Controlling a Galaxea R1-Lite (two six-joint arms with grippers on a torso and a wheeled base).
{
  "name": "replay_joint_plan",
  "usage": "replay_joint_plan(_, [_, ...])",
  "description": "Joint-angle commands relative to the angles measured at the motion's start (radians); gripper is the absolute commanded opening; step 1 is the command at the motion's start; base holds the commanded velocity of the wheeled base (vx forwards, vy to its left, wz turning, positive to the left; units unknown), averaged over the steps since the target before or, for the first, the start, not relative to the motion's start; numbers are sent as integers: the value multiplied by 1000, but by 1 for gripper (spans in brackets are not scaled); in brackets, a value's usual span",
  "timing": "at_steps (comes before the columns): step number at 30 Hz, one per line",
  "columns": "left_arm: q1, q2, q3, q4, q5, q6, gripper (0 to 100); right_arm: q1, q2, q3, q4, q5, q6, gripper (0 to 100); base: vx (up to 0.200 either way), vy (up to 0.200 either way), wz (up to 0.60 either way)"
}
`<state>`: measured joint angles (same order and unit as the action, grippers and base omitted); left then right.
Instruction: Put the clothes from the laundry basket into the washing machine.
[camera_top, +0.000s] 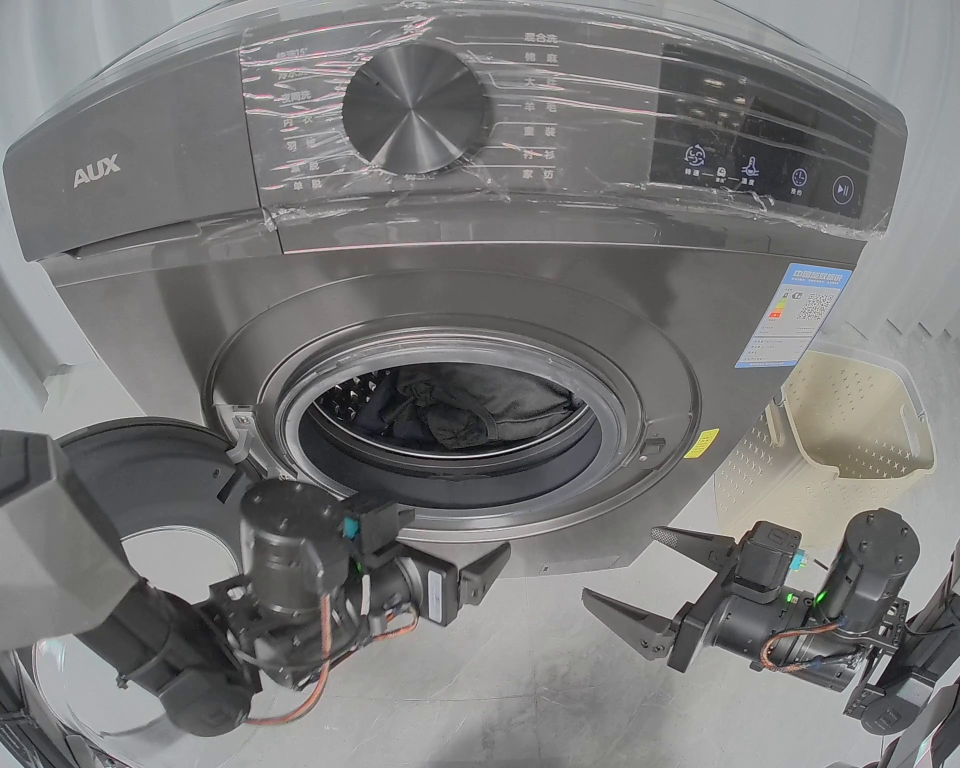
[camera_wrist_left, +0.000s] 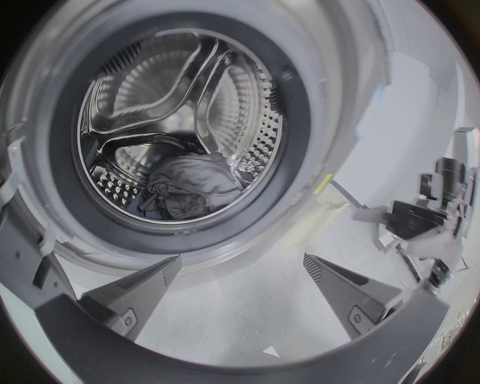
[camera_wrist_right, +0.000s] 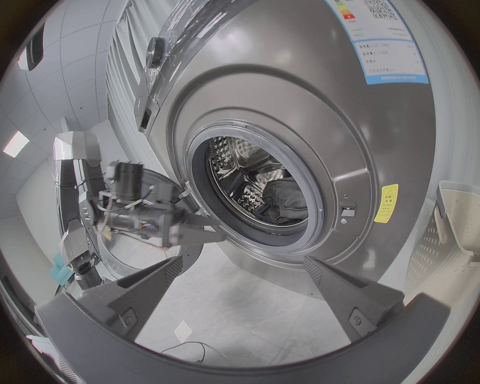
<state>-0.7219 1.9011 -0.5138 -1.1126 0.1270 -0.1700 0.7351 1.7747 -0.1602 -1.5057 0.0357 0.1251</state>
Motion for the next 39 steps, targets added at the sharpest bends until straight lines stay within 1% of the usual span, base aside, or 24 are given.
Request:
replay_joint_plan(1, [-116, -227, 294, -193, 0, -6, 100, 7, -121, 67, 2, -5, -1, 100, 0, 0, 0])
replay_joint_plan(4, [-113, -275, 348, -251, 16, 0, 100, -5, -175, 90, 6, -7, -1, 100, 0, 0, 0])
replay_joint_plan(6, [-103, -298, 362, -257, 22, 3, 100, -8, -199, 93, 9, -7, -1, 100, 0, 0, 0])
replay_joint_plan(7, [-103, -343, 379, -257, 36, 4, 100, -22, -236, 94, 15, -8, -1, 100, 0, 0, 0])
replay_joint_plan(9, [-102, -393, 400, -242, 49, 6, 100, -46, -270, 94, 18, -25, -4, 100, 0, 0, 0])
replay_joint_plan(12, [-100, -433, 431, -247, 82, 29, 100, -57, -316, 108, 24, -59, -4, 100, -200, 0, 0])
replay_joint_plan(13, [-100, -438, 434, -248, 85, 32, 100, -59, -322, 111, 24, -62, -4, 100, -200, 0, 0])
replay_joint_plan(14, [-97, -461, 446, -248, 103, 46, 100, -71, -350, 123, 32, -74, -4, 100, -200, 0, 0])
replay_joint_plan(15, [-88, -491, 454, -240, 114, 60, 100, -95, -380, 137, 44, -77, -4, 100, -200, 0, 0])
replay_joint_plan(17, [-77, -539, 474, -234, 118, 78, 100, -152, -426, 160, 64, -77, -5, 100, -200, 0, 0])
replay_joint_plan(18, [-77, -539, 474, -234, 118, 78, 100, -152, -426, 160, 64, -77, -5, 100, -200, 0, 0])
replay_joint_plan(19, [-68, -567, 488, -231, 120, 89, 100, -178, -452, 160, 81, -79, -4, 100, -200, 0, 0])
replay_joint_plan(21, [-34, -640, 514, -202, 121, 112, 100, -224, -558, 160, 182, -79, -7, 100, -200, 0, 0])
replay_joint_plan(22, [-25, -657, 514, -187, 121, 115, 100, -233, -586, 160, 213, -79, -7, 100, -200, 0, 0])
replay_joint_plan(24, [10, -734, 514, -127, 125, 122, 100, -264, -675, 160, 335, -79, -7, 100, -200, 0, 0])
replay_joint_plan(27, [59, -884, 514, 16, 125, 142, 100, -316, -867, 160, 572, -79, -7, 100, -200, 0, 0])
replay_joint_plan(29, [82, -978, 514, 100, 125, 142, 100, -358, -977, 160, 699, -77, -10, 100, -200, 0, 0])
replay_joint_plan(31, [130, -1080, 514, 218, 121, 142, 100, -410, -1114, 160, 835, -77, -13, 100, -200, 0, 0])
replay_joint_plan(32, [148, -1117, 514, 264, 117, 141, 100, -430, -1161, 157, 883, -77, -13, 100, -200, 0, 0])
replay_joint_plan(33, [174, -1185, 514, 335, 108, 138, 100, -457, -1232, 153, 952, -76, -15, 100, -200, 0, 0])
replay_joint_plan(36, [230, -1337, 514, 505, 105, 130, 100, -526, -1393, 122, 1125, -76, -16, 100, -200, 0, 0])
replay_joint_plan(39, [303, -1476, 514, 657, 109, 132, 100, -589, -1540, 91, 1291, -73, -18, 100, 0, 0, 0])
